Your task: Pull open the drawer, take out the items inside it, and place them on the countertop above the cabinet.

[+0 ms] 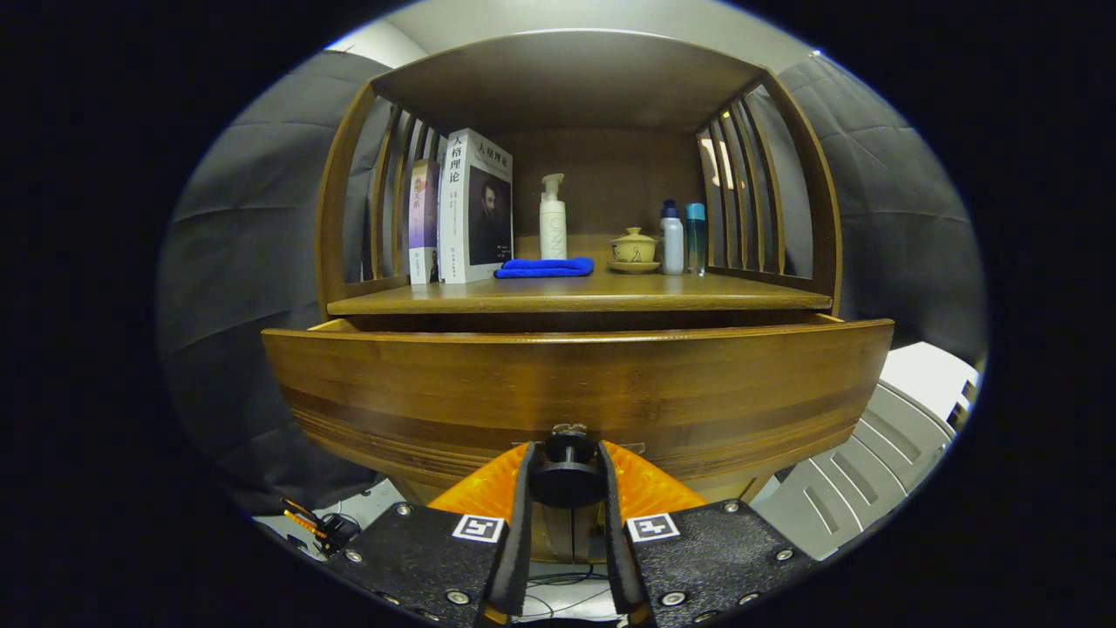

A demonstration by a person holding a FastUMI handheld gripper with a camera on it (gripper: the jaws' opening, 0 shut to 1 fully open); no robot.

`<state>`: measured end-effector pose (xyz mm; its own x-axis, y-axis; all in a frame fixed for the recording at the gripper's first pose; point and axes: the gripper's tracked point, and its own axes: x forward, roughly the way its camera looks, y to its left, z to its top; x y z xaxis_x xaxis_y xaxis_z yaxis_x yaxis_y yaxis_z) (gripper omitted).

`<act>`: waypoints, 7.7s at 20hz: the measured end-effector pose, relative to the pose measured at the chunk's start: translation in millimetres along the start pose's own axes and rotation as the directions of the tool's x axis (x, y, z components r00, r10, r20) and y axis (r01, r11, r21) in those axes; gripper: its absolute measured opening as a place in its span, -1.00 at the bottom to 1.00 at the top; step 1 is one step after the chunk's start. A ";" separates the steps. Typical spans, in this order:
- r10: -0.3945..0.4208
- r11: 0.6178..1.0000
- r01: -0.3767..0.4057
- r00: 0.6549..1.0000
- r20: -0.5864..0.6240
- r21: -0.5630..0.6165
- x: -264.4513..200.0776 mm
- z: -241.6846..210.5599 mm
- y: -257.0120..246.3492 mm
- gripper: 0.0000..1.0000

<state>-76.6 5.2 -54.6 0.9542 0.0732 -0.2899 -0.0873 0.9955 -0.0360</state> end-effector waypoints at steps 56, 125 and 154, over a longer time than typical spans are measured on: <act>0.207 0.978 -0.204 0.970 0.126 -0.036 -59.8 142.1 17.4 0.91; 0.295 0.928 -0.367 0.830 -0.473 -0.068 33.4 21.4 13.6 0.00; 0.116 0.993 -0.117 0.987 -0.114 -0.002 125.4 178.4 -31.4 0.01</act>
<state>96.9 -6.3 80.8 0.8987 0.1811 -0.3994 -0.1991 0.9800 -0.0038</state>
